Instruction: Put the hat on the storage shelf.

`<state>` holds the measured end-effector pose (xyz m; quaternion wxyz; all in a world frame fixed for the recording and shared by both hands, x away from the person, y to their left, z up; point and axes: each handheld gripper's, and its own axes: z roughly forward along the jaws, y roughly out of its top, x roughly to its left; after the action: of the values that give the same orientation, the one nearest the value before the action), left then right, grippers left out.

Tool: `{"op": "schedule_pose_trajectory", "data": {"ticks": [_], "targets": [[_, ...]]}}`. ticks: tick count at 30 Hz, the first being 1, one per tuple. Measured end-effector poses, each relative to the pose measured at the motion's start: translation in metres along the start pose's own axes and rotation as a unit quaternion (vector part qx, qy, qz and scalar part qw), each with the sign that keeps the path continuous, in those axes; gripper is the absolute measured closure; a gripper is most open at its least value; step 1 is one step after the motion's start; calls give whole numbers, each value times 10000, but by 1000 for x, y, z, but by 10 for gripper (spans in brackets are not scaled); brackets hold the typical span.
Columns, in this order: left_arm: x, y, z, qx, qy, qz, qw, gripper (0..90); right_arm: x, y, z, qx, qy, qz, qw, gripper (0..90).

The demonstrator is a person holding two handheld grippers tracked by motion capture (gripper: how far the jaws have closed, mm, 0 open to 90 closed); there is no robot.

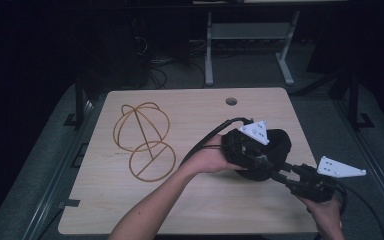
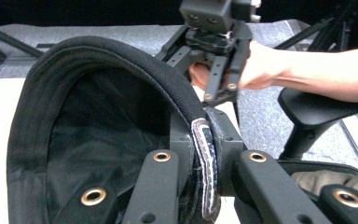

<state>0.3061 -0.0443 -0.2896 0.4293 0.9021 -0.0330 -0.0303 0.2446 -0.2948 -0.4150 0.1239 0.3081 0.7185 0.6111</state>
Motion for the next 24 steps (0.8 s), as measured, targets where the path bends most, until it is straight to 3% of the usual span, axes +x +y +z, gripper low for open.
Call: {"op": "schedule_pose_trajectory", "data": {"ticks": [3,5,10,18,24], "targets": [[-1,2,0,4,-44,63,10000,820,-1,0,-1,-42,56,-19,10000,650],[-2,3,-2,-22,-51,101,9999,821,-1,1,-1,-138,86,-97,9998,768],[-2,-2,-6,-20,-18,60,10000,821,-1,2,1,-180,113,-92,9997,879],[-1,-15,-14,-26,203,-98,9997,795,3,6,1,0,-18,-169,9999,889],[-1,-28,-18,150,535,-192,9983,744,5,13,2,177,-81,-247,9995,890]]}}
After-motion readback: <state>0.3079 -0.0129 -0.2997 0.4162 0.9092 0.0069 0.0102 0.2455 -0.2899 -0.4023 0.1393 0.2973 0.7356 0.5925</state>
